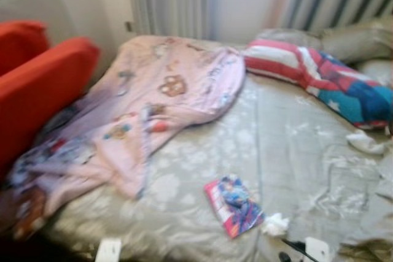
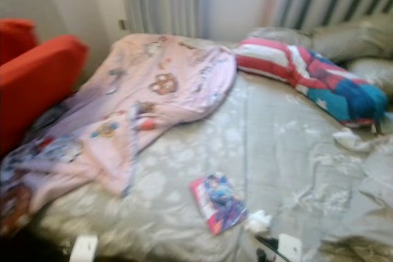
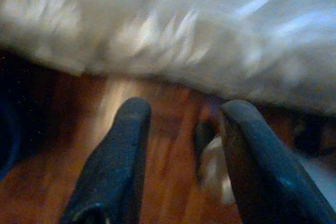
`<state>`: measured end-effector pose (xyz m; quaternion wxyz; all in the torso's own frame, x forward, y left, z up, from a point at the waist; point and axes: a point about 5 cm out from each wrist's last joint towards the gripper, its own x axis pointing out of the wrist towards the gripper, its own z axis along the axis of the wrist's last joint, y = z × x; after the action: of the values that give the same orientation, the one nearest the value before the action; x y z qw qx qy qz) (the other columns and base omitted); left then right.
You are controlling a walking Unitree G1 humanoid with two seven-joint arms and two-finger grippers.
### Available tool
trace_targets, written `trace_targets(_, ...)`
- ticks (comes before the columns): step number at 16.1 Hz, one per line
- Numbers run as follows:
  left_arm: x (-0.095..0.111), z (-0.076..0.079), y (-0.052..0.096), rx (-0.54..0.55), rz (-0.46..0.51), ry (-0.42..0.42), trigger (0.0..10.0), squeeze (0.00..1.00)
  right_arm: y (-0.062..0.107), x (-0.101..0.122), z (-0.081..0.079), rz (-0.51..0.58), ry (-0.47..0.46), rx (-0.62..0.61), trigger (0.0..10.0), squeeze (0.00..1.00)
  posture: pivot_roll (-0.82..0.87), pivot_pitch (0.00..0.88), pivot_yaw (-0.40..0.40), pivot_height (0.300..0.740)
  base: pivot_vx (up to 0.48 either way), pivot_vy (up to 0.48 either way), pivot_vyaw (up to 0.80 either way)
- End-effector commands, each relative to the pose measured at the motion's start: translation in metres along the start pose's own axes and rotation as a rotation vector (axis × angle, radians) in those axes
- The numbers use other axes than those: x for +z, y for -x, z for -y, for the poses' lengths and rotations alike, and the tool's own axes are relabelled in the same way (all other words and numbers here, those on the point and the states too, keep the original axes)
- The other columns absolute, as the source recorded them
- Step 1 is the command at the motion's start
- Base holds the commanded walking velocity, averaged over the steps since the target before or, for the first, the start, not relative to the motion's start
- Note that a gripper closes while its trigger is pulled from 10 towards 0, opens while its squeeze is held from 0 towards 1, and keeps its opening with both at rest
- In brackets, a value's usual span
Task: Clean up the room
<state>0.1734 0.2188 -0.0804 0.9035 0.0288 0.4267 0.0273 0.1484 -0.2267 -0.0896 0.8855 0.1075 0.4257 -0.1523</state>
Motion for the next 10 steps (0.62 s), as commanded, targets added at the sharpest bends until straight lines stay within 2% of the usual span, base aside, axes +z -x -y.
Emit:
trace_targets(1, -0.004, -0.002, 0.002, 0.014, 0.018, 0.006, 10.0, 0.00, 0.000, 0.002, 0.001, 0.029, -0.030, -0.003, 10.0, 0.00, 0.11, 0.026, -0.034, 0.740, 0.000, 0.000, 0.00)
trace_targets(2, 0.003, -0.003, 0.003, 0.029, 0.103, -0.001, 10.0, 0.00, -0.005, 0.037, -0.009, 0.191, -0.092, 0.041, 10.0, 0.00, 0.12, 0.025, -0.037, 0.740, 0.000, 0.000, 0.00)
trace_targets(3, 0.047, -0.002, -0.002, 0.032, 0.283, -0.018, 10.0, 0.00, -0.008, 0.089, -0.026, 0.387, -0.039, 0.111, 10.0, 0.00, 0.11, 0.024, -0.032, 0.740, 0.000, 0.000, 0.00)
trace_targets(4, 0.110, 0.001, 0.000, 0.016, 0.527, -0.073, 10.0, 0.00, -0.003, 0.117, -0.040, 0.522, 0.060, 0.174, 10.0, 0.00, 0.10, 0.024, -0.028, 0.740, 0.000, 0.000, 0.00)
trace_targets(5, 0.132, 0.003, 0.006, -0.001, 0.645, -0.081, 10.0, 0.00, 0.001, 0.132, -0.048, 0.607, 0.091, 0.218, 10.0, 0.00, 0.10, 0.024, -0.030, 0.740, 0.000, 0.000, 0.00)
trace_targets(6, 0.140, 0.004, 0.015, -0.030, 0.762, -0.041, 10.0, 0.00, 0.008, 0.146, -0.057, 0.709, 0.093, 0.280, 10.0, 0.00, 0.10, 0.023, -0.029, 0.740, 0.000, 0.000, 0.00)
trace_targets(10, 0.158, 0.013, 0.020, -0.039, 0.850, -0.004, 10.0, 0.00, 0.010, 0.152, -0.059, 0.735, 0.077, 0.273, 10.0, 0.00, 0.11, 0.000, -0.042, 0.740, 0.000, 0.000, 0.00)
